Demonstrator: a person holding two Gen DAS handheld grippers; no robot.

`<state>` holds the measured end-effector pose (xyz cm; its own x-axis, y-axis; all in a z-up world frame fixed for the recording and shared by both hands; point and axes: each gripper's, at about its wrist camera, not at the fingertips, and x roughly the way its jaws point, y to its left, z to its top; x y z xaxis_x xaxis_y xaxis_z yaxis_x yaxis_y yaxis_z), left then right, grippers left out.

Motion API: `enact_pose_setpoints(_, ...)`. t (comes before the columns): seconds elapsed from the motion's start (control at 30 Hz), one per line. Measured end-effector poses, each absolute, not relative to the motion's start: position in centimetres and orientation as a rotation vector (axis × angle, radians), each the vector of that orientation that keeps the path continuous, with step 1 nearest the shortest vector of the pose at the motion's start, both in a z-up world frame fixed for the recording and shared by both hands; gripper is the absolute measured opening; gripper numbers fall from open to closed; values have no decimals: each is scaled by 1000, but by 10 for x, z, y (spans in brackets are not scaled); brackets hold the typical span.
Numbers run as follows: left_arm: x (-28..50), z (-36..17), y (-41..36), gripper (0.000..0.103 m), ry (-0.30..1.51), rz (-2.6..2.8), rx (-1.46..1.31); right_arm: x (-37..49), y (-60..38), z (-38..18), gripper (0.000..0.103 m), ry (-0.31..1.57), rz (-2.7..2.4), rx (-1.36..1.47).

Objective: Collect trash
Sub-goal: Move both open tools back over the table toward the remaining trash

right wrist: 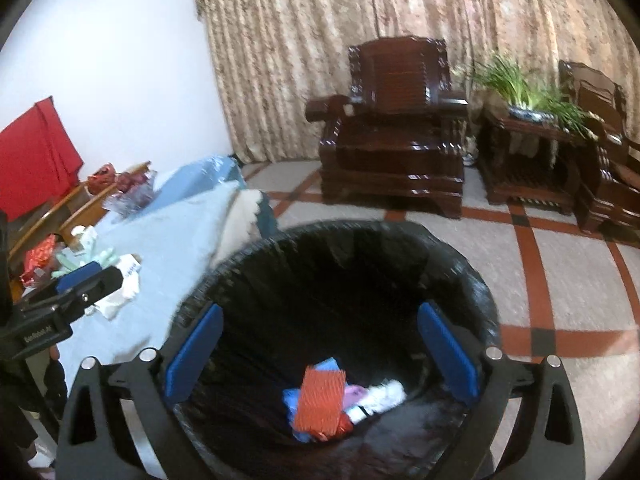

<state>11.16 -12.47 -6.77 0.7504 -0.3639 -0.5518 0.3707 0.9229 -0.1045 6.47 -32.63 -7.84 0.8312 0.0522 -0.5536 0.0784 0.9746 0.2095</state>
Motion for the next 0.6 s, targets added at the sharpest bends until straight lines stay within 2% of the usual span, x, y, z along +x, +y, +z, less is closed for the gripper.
enact_pose_setpoints(0.27,107,-51,-49,84,550,-212,-8,97,-263,-61,97,547,103,170)
enact_pose_setpoints(0.6,106,-63,43,84,573,-4,-40,134,-170,-63,97,544,281,105)
